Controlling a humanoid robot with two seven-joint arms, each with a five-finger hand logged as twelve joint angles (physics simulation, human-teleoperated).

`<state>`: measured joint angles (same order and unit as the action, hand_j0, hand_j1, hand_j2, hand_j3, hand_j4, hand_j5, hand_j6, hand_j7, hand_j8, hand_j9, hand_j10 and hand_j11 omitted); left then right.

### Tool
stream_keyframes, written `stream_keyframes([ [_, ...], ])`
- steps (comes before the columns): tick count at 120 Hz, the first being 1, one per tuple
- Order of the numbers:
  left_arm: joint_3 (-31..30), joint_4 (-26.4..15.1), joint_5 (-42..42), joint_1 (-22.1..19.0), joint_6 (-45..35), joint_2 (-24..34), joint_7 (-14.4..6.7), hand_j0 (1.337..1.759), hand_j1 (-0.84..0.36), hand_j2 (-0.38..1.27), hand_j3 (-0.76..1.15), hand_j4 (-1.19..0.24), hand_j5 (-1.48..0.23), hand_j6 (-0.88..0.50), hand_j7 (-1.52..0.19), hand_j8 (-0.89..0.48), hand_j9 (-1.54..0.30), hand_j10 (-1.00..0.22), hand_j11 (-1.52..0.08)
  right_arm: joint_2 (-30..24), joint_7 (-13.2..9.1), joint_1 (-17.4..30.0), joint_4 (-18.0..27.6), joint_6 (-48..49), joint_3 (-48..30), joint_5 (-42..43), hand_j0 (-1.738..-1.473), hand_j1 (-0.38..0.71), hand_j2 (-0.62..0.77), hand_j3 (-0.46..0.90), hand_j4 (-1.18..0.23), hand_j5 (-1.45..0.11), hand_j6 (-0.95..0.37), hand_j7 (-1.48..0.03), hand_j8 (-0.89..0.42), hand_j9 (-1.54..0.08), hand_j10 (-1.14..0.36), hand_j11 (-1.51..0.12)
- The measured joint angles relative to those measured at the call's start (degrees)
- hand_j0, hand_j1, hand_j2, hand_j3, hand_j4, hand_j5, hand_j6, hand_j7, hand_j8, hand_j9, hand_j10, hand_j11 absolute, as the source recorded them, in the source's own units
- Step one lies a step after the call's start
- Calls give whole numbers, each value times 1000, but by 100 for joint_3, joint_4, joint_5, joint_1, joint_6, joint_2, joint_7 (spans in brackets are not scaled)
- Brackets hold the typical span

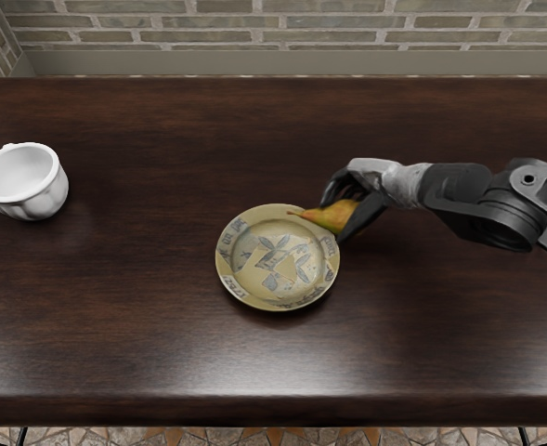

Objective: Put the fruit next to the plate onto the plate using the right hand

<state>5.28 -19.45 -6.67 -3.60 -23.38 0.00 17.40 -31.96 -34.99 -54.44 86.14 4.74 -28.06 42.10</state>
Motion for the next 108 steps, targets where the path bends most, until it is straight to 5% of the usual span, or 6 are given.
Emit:
stream_keyframes([
  [45, -1, -1, 0, 0, 0, 0, 0, 1658, 349, 0, 0, 0, 0, 0, 0, 0, 0, 0, 0, 845, 2, 112, -7, 236, -22, -103, -1654, 203, 206, 0, -709, -991, -410, -951, -391, -971, -509, -1006],
  [72, 0, 0, -1, 0, 0, 0, 0, 1658, 349, 0, 0, 0, 0, 0, 0, 0, 0, 0, 0, 1004, -1, 225, -2, 439, -319, -250, -1657, -147, 70, 0, -252, -354, -152, -339, -143, -347, -188, -357],
  [108, 0, 0, -1, 0, 0, 0, 0, 1658, 349, 0, 0, 0, 0, 0, 0, 0, 0, 0, 0, 1015, -1, 1337, 1, 2783, -2570, -2207, -1658, -303, 16, 0, -58, -81, -35, -78, -33, -80, -43, -82],
])
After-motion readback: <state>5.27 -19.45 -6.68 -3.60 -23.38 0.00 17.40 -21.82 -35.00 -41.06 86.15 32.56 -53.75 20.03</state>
